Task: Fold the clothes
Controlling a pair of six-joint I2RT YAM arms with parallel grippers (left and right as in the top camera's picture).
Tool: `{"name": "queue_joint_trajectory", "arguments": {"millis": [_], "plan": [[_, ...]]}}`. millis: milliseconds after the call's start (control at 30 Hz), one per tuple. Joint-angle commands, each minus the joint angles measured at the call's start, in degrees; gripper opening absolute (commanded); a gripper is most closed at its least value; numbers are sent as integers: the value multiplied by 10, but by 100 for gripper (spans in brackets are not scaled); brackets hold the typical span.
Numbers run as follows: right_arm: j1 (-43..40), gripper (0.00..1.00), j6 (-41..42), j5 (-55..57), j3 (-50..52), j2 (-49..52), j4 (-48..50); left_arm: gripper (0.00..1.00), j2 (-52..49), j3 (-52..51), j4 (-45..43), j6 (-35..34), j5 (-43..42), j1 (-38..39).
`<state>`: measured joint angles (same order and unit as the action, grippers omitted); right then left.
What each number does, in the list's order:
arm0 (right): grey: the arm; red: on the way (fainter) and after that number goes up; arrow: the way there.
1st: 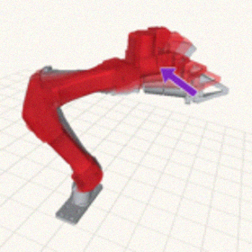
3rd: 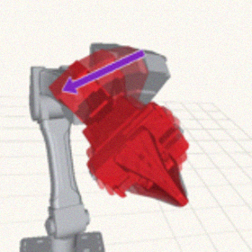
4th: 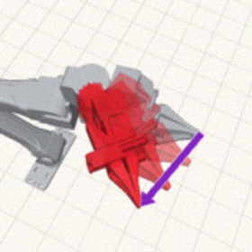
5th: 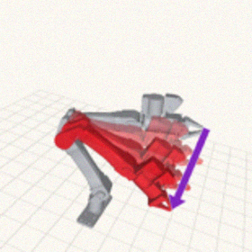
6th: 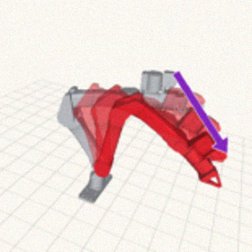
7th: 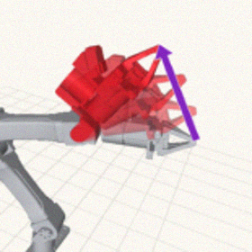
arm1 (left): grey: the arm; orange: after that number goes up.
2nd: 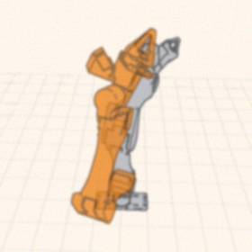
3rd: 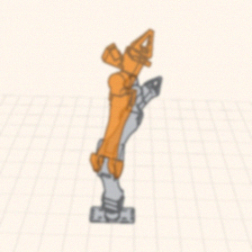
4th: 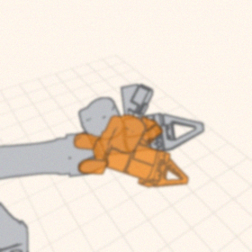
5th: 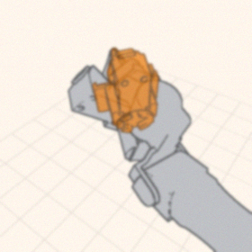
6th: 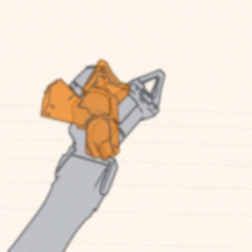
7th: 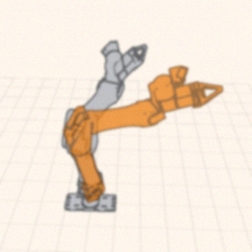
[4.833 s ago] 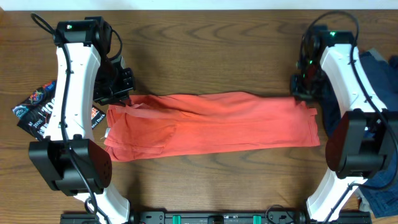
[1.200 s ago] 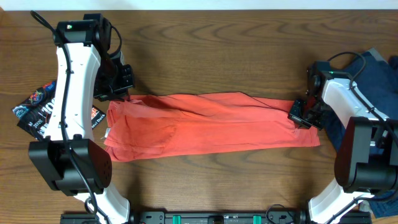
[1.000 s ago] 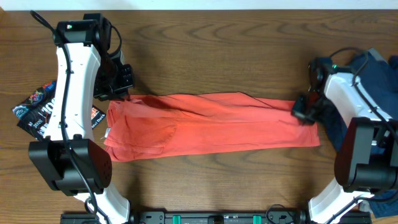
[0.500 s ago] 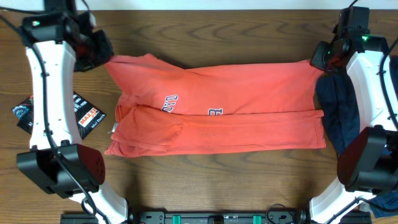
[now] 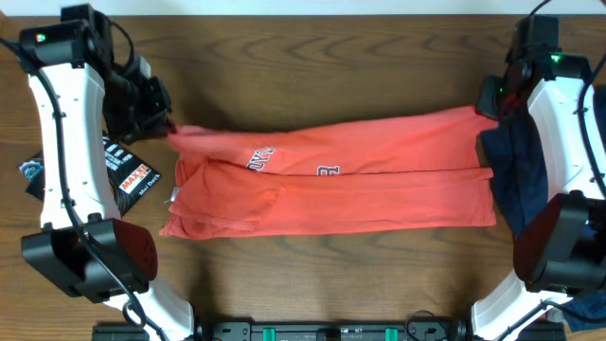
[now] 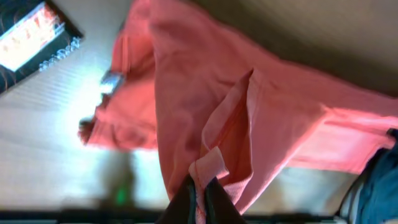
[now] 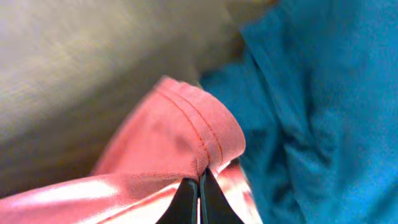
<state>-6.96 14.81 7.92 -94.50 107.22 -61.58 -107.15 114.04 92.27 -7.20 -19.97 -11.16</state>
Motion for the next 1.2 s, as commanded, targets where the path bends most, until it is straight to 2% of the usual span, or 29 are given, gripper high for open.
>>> {"name": "queue_joint_trajectory", "arguments": {"millis": [0, 233, 533, 933, 1167], "plan": [[-7, 1, -7, 57, -2, 1, -34, 6, -2, -7, 43, 23, 56, -2], [-13, 1, -5, 58, 30, 1, -115, 6, 3, -109, 45, 24, 81, -2], [-31, 1, 4, 87, 119, 1, -109, 6, 12, -266, 45, 24, 79, -1], [-43, 2, 3, 83, 141, 1, -106, 6, 135, -277, 45, 22, 70, 0], [-43, 12, 3, 82, 141, 1, -116, 6, 160, -300, 45, 13, 69, 2]]}}
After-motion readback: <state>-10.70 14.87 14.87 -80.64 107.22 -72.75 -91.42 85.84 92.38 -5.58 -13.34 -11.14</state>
